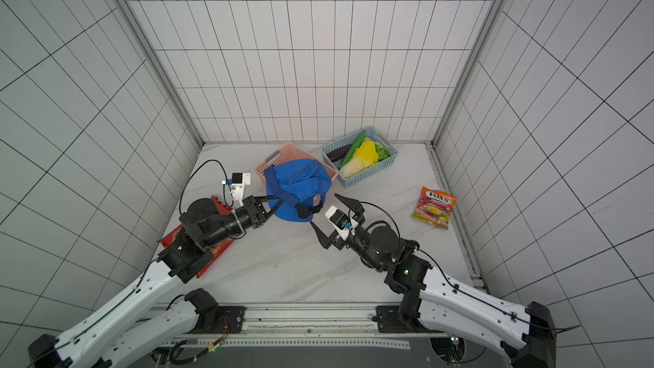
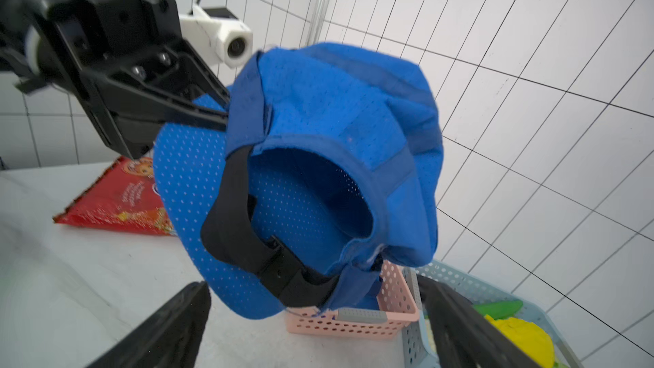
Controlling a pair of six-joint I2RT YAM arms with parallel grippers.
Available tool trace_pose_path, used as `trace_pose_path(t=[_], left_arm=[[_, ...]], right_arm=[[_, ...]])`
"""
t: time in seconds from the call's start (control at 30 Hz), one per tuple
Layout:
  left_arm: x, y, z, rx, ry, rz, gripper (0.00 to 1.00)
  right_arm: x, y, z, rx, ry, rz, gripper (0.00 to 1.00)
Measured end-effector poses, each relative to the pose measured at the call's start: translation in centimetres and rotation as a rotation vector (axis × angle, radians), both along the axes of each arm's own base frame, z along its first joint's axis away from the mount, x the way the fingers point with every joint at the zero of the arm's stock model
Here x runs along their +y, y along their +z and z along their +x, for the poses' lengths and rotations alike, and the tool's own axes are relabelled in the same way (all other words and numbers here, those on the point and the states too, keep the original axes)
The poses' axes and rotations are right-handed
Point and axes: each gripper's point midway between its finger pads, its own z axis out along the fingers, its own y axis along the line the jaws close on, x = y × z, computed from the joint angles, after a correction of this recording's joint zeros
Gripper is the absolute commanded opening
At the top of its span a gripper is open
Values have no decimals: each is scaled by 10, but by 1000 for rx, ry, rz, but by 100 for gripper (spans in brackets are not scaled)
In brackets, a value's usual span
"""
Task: Turn the baseball cap inside out
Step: Turn over the baseball cap.
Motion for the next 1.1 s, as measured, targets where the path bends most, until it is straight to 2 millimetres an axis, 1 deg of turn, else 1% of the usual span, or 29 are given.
trace_pose_path(t=[0.07, 0.13, 0.2, 0.33, 0.47, 0.6, 0.83, 0.97, 1.1], left_arm=[[-1, -1, -2, 21, -4, -11, 0], [-1, -1, -3, 38, -6, -21, 0], [0, 0, -5, 48, -6, -30, 0], [1, 2, -8, 62, -9, -47, 0], [-2, 2, -10, 84, -28, -63, 0], [-11, 6, -14, 100, -68, -96, 0], [-27, 16, -25, 110, -132, -127, 0], [-29, 19, -27, 107, -138, -133, 0], [-30, 17, -26, 105, -139, -119, 0]], right_arm=[[-1, -11, 5, -23, -39, -35, 99], [-6, -14, 9, -44, -73, -49, 99], [-10, -10, 13, -69, -105, -47, 99], [-22, 5, 17, -112, -164, -17, 99], [-32, 17, 19, -148, -206, 6, 99], [-34, 19, 21, -171, -228, -7, 99], [-32, 15, 26, -203, -257, -40, 99], [-33, 19, 28, -232, -279, -45, 99], [-35, 24, 29, -254, -290, -42, 99]])
